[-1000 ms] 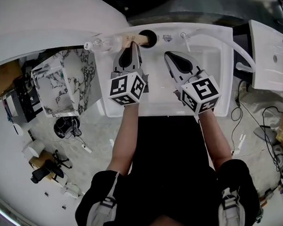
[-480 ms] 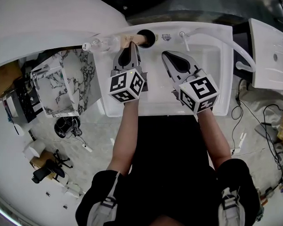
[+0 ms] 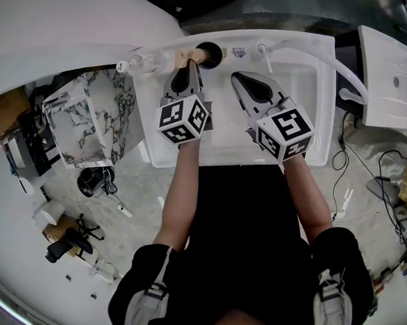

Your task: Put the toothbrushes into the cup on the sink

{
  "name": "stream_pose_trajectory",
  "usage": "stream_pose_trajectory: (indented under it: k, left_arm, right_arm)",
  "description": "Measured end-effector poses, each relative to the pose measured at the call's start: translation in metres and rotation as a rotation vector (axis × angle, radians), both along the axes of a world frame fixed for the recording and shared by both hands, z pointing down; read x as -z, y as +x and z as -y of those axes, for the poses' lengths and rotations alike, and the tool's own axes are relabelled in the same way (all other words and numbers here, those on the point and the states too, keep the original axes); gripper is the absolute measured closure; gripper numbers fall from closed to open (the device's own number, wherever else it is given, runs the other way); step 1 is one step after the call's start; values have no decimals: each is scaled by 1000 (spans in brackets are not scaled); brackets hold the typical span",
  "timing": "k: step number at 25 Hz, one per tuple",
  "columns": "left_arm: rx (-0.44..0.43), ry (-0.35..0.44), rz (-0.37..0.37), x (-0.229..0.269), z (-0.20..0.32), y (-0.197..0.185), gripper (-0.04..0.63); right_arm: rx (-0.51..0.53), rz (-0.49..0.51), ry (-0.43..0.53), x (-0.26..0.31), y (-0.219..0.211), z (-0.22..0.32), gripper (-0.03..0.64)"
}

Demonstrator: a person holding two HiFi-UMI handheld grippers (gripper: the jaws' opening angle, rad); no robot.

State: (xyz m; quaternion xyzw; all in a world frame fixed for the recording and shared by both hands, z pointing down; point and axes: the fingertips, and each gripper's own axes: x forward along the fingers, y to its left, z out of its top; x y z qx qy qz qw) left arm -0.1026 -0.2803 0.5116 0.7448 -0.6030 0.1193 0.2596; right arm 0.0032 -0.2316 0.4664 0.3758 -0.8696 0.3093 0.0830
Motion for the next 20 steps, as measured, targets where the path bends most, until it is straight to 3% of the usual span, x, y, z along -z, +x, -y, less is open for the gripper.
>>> stream_pose_trajectory:
  k: [20]
  left_arm:
    - [-14,5,-18,1,3,3,575]
  right_arm:
    - [-1,6,-2,1,2,2,586]
